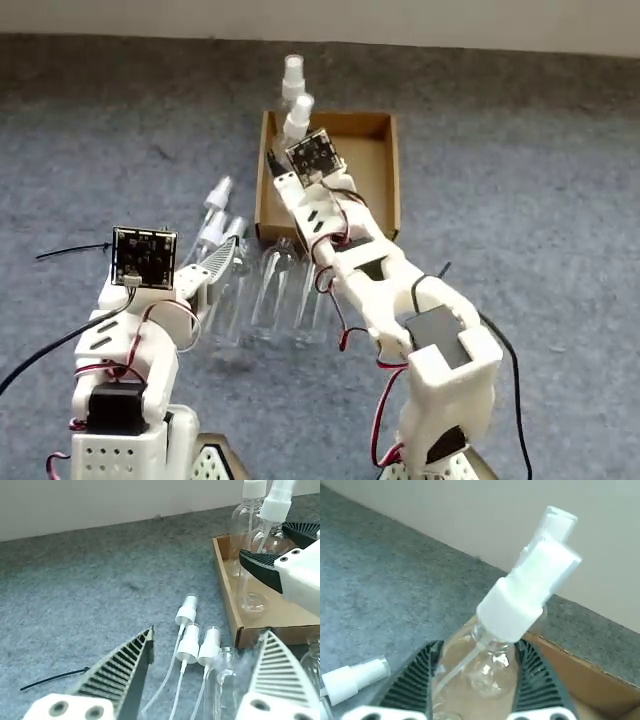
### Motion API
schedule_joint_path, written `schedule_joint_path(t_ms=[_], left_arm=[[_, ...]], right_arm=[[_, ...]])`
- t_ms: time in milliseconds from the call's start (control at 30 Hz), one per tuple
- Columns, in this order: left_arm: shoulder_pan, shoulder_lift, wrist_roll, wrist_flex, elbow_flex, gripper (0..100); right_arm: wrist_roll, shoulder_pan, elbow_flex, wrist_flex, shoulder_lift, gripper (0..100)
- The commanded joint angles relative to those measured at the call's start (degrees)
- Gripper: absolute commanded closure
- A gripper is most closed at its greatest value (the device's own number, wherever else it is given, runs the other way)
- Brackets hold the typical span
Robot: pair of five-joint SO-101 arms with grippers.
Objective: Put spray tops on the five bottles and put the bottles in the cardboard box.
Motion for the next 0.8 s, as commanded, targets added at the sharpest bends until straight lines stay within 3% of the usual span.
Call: schedule_joint_path(t_ms=[0, 233, 367, 767], left_arm=[[-0.84, 0.13, -0.18, -1.14, -0.31, 70], [-0.84, 0.13, -0.18, -1.14, -0.31, 70], [-0.84, 0.13, -0.18, -1.14, -0.31, 70], [-0.84, 0.13, -0.18, -1.14, -0.31, 70]], right_arm=[[0.79, -0.31, -0.48, -2.77, -0.31, 99.5], [1.05, -0.31, -0.92, -3.12, -0.22, 99.5], [6.15, -0.48, -0.92, -3.21, -0.13, 99.5], [6.07, -0.57, -7.25, -3.21, 4.97, 99.5]])
